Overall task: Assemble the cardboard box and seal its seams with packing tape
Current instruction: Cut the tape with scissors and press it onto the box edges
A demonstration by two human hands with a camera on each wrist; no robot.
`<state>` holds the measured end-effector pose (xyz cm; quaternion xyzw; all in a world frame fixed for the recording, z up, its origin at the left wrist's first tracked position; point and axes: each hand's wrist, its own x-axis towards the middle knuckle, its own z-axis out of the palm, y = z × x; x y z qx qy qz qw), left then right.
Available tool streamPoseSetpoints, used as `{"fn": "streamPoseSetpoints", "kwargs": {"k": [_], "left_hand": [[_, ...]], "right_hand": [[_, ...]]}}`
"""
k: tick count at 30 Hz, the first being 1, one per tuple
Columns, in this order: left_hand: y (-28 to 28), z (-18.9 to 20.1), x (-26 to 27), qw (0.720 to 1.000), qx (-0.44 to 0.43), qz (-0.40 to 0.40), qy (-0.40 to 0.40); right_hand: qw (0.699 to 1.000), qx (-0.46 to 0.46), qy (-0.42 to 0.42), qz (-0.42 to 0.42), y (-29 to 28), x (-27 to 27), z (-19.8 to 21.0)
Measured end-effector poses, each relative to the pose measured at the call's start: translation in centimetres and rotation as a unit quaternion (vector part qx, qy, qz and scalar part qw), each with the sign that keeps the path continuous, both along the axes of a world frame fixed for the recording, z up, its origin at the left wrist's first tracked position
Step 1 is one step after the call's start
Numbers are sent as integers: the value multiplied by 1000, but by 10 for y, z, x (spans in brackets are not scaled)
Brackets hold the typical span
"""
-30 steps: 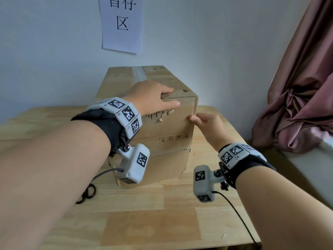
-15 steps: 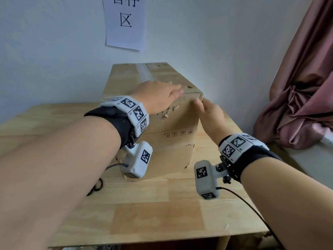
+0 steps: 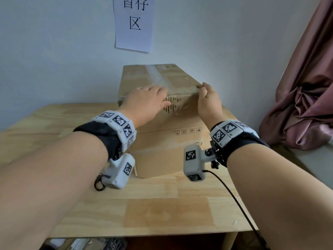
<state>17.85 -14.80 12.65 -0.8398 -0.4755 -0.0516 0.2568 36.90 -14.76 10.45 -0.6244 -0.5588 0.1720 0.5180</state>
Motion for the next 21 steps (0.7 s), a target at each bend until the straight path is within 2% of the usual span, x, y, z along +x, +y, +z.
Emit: {"fn": "streamPoseSetpoints", "kwargs": {"k": [3,5,8,9,11,13,15,19,21], "left_hand": [[-7,-3,-33,997,-12,38,-60],[-7,-9,-55,989,-26,56,-137],[-1,-20,-68,946,-92,56,-307],[-1,-21,-67,933,-106,53,-340],[-4,-19,-63,924,-107,47,-364],[-8,-13,-65,927,-102,36,-358],[-8,-8,-73,936,-106,24,-334],[-7,-10,-81,939,-111,0,-327],[-7,-14,-83,928,-97,-13,-361]], "right_hand": [[1000,-25,-5,3,-2,-1,4],[999,-39,-8,2,-2,-3,5],[998,-63,-25,-10,-1,-5,8],[997,-68,-36,-13,-1,-7,8],[994,-80,-62,-39,1,-13,8],[983,-119,-93,-102,1,-22,8],[962,-146,-183,-141,1,-27,7],[907,-91,-397,-102,-3,-36,3],[893,-55,-444,-51,-3,-49,2]]}}
